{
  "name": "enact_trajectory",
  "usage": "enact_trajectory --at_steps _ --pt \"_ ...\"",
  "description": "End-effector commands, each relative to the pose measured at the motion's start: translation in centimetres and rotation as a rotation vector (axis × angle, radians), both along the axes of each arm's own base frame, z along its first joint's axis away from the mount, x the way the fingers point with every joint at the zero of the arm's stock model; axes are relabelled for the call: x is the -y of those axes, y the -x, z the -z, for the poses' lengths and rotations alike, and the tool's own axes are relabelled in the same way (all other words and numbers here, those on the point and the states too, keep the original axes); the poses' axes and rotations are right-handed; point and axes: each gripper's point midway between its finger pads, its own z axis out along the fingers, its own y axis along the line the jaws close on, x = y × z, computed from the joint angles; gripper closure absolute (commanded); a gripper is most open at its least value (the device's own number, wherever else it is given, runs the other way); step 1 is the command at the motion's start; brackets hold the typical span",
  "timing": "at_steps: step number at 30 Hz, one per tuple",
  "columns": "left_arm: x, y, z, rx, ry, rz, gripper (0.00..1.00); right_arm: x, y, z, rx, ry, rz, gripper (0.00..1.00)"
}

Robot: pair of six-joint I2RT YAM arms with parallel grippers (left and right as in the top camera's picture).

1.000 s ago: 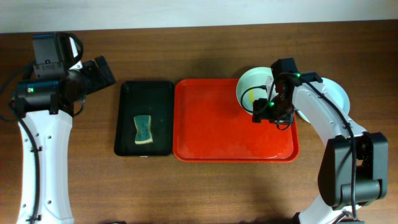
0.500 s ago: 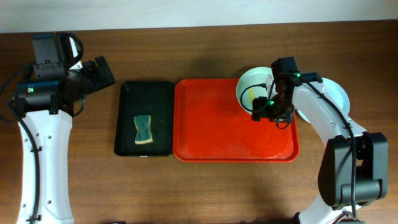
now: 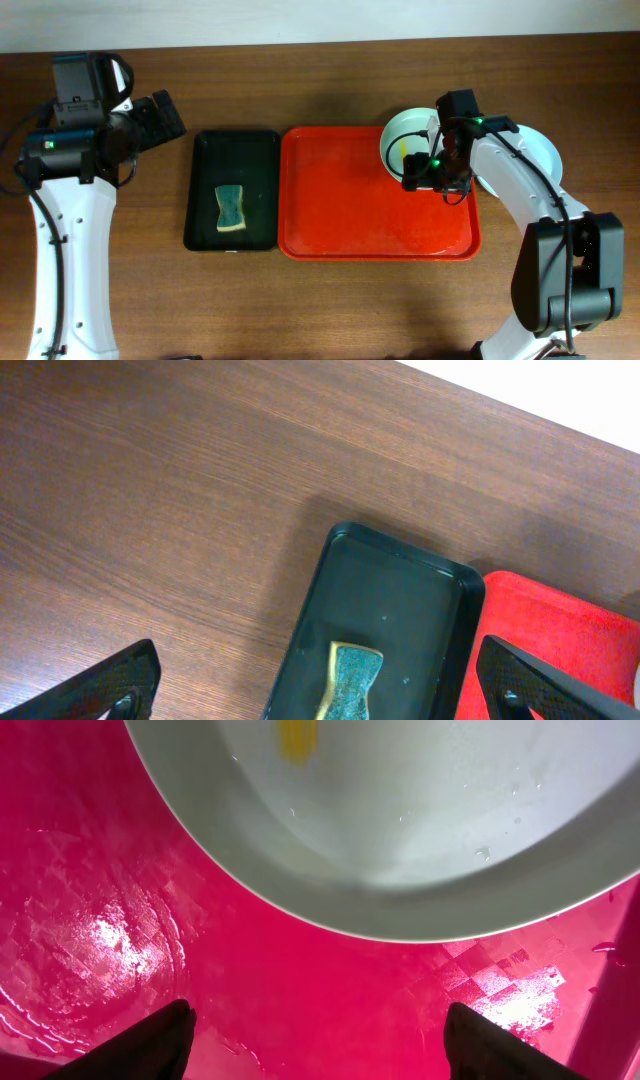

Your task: Clean dirty plates on tray and stack at the side

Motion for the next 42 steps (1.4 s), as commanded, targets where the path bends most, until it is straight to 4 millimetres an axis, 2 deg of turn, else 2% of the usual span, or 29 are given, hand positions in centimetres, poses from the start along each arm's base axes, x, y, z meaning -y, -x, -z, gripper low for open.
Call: enact_trajectory --at_steps 1,5,7,16,18,20,22,23,25,28,33,35,41,42 --pt "0.0 -0.1 0.1 0.000 0.011 -0.007 0.01 0.1 -0.5 0.0 0.015 0.012 -0.009 0.19" --pt "0.0 -0.1 0.1 0.000 0.011 -0.007 0.01 0.0 -1.2 -0.2 0.044 0.010 -0.008 0.19" --pt "0.0 -0.1 0.1 -0.001 0.011 -0.007 0.01 0.1 -2.6 -0.5 0.097 0.011 0.023 0.21" --pt "0.0 -0.1 0.1 0.000 0.011 -0.007 0.01 4.2 -7.4 -2.9 0.263 0.025 0.181 0.46" --pt "0.0 -0.1 0.1 0.000 0.011 -0.007 0.01 5.7 -8.4 -3.2 0.308 0.040 0.213 0.55" --pt "0.0 -0.1 0.1 -0.001 0.011 -0.007 0.01 7.5 -9.4 -3.6 0.352 0.088 0.246 0.55" --pt "0.0 -0.1 0.1 -0.001 0.011 -0.007 0.01 8.5 -10.3 -3.8 0.399 0.138 0.198 0.43" --pt "0.0 -0.1 0.1 0.000 0.011 -0.007 0.01 8.5 -10.8 -3.7 0.420 0.156 0.147 0.43" --pt "0.0 -0.1 0.1 0.000 0.011 -0.007 0.01 9.0 -11.6 -3.2 0.443 0.202 0.105 0.50" --pt "0.0 -0.1 0.1 0.000 0.011 -0.007 0.01 9.8 -12.1 -2.0 0.438 0.241 0.115 0.69" --pt "0.0 -0.1 0.1 -0.001 0.011 -0.007 0.01 10.4 -12.7 1.4 0.398 0.277 0.119 0.70" --pt "0.0 -0.1 0.1 0.000 0.011 -0.007 0.01 11.1 -12.6 1.8 0.391 0.316 0.131 0.74" --pt "0.0 -0.1 0.1 -0.001 0.011 -0.007 0.01 11.2 -12.6 2.2 0.384 0.322 0.132 0.73" --pt "0.0 -0.1 0.1 0.000 0.011 -0.007 0.01 11.2 -12.6 2.3 0.382 0.322 0.131 0.76"
